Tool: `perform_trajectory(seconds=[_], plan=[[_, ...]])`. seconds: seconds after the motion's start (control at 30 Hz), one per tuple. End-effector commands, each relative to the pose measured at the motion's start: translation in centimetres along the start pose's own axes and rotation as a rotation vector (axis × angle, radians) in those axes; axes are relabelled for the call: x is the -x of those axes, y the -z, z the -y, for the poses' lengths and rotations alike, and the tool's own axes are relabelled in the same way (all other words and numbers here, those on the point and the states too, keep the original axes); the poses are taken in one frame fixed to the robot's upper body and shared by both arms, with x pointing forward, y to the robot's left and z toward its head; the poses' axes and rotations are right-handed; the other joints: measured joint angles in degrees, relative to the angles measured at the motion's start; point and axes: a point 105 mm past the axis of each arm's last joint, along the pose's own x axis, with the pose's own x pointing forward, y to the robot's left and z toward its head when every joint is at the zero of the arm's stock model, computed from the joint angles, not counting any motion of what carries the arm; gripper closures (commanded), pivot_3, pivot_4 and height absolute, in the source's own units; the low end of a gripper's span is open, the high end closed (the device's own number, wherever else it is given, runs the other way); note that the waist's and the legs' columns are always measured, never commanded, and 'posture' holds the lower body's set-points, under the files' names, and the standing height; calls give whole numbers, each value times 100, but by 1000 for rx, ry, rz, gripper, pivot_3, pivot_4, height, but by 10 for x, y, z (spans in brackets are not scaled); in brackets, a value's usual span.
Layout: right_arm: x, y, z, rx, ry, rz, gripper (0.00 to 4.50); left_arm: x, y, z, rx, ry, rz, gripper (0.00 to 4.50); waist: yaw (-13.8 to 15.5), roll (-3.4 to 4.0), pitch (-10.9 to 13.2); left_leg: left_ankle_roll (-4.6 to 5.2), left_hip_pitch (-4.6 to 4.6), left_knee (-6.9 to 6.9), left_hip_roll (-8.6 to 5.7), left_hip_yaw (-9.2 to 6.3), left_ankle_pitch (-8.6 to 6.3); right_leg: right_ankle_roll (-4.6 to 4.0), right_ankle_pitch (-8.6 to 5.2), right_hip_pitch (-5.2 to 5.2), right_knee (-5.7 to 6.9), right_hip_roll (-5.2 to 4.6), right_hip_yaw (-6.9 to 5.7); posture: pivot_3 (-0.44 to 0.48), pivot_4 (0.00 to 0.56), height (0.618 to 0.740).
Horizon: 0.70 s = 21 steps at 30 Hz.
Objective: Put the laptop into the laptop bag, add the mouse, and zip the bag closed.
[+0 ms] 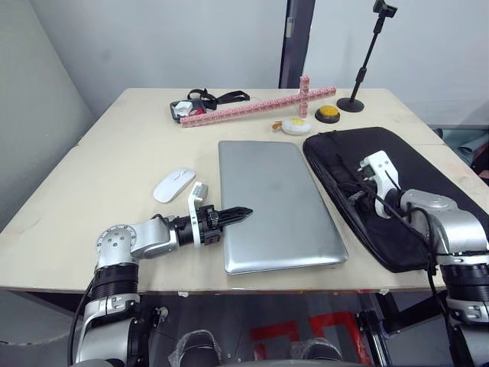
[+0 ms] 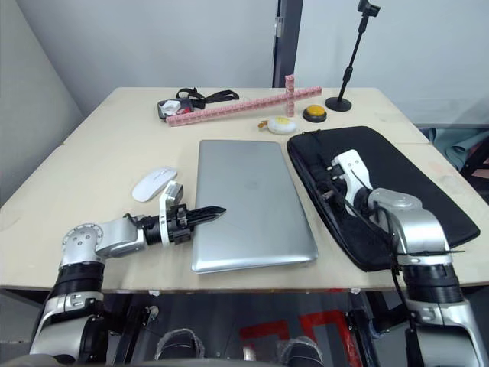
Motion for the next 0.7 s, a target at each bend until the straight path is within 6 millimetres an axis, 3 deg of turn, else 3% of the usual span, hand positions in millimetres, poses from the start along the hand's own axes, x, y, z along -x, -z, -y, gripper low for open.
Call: perform_trajectory(seconds=[0.03,0.2,0.47,0.7], plan=[[11,-29,2,26,-7,71,4473,-7,-9,36,-72,163,7,4197,4,1,0,0,0,1,0,1,0,0,0,0,0,0,1,0,150,740],[13,-42,-2,-20,-33,106,4473,-17,-7,28,-79,113,-17,4197,20,1,-1,-1,0,2,0,2,1,5,3,0,0,0,3,0,150,740],[20,-56,-6,-9,-48,116,4473,-22,-13,32,-61,148,12,4197,25,1,-1,0,-1,6,0,8,2,35,20,-4,0,0,11,0,150,740],[17,-55,-14,-22,-64,116,4473,-30,-17,36,-39,184,18,4197,57,1,-1,1,-2,19,0,13,2,35,20,-4,0,0,21,0,150,740]])
